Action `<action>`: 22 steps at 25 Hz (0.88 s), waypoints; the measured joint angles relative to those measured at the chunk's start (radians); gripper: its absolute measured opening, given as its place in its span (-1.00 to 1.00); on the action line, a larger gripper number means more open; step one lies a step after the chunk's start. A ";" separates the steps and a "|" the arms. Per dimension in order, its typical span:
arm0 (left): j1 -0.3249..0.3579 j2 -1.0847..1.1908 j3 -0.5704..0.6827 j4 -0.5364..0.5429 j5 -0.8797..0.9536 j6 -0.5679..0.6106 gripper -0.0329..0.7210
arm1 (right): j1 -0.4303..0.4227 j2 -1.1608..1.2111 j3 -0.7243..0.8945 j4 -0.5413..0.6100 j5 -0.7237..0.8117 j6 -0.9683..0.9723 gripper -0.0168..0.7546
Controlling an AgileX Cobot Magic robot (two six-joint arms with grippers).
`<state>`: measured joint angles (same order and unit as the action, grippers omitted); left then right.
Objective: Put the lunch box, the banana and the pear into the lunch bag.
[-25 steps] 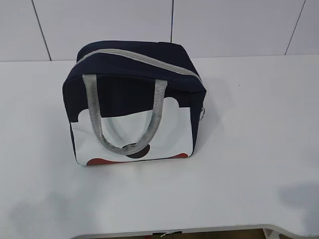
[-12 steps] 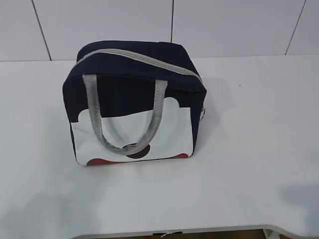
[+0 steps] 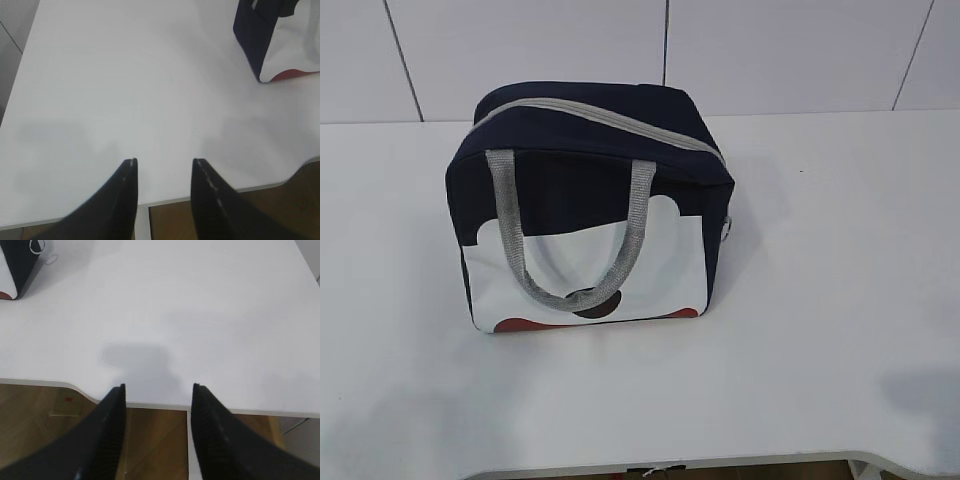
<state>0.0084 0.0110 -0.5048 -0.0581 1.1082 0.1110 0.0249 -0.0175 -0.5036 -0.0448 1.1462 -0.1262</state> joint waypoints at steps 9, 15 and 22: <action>0.000 0.000 0.000 0.000 0.000 0.000 -0.24 | 0.000 0.000 0.000 0.000 0.000 0.000 0.00; 0.000 0.000 0.000 0.000 0.000 0.000 -0.24 | 0.000 0.000 0.000 0.000 0.000 0.002 0.00; 0.000 0.000 0.000 0.000 0.000 0.000 -0.24 | 0.000 0.000 0.000 0.000 -0.002 0.001 0.00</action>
<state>0.0084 0.0110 -0.5048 -0.0581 1.1082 0.1110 0.0249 -0.0175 -0.5036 -0.0448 1.1445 -0.1249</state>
